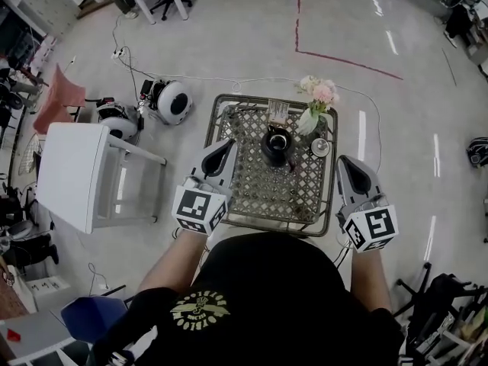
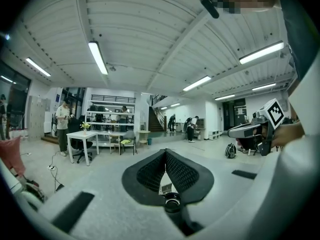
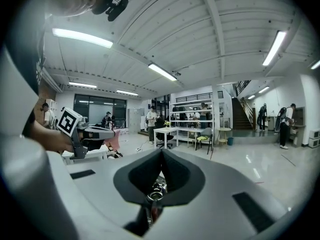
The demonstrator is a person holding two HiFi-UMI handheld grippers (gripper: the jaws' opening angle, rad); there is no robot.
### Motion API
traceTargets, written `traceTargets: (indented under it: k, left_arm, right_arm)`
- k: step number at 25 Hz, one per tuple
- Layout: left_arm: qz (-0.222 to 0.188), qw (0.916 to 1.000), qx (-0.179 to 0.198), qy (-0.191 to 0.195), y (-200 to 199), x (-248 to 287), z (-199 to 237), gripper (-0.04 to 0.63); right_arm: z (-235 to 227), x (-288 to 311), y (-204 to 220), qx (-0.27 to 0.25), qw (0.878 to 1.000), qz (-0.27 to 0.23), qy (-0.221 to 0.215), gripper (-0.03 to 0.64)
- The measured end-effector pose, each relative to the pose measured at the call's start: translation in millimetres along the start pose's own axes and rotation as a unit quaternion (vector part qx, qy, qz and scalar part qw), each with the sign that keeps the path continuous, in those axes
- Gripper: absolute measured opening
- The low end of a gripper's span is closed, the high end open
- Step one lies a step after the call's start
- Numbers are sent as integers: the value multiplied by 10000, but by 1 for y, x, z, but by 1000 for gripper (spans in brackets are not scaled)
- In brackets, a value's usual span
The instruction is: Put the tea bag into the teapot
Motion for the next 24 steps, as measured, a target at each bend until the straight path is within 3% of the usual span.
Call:
traceTargets:
  k: [13, 24]
  left_arm:
    - [269, 9986, 181, -414, 0, -20, -17, 8]
    - [203, 9996, 171, -32, 2, -15, 37, 8]
  right_arm:
    - [-19, 2, 19, 317, 9991, -100, -252, 9]
    - [9, 30, 20, 468, 9987, 28, 183, 9]
Point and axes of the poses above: the fingertips, and each gripper's own axes: x forward along the fingers, z to its left, y out of its underside, the point moved 9 cm from there along -x, backward along the fingers
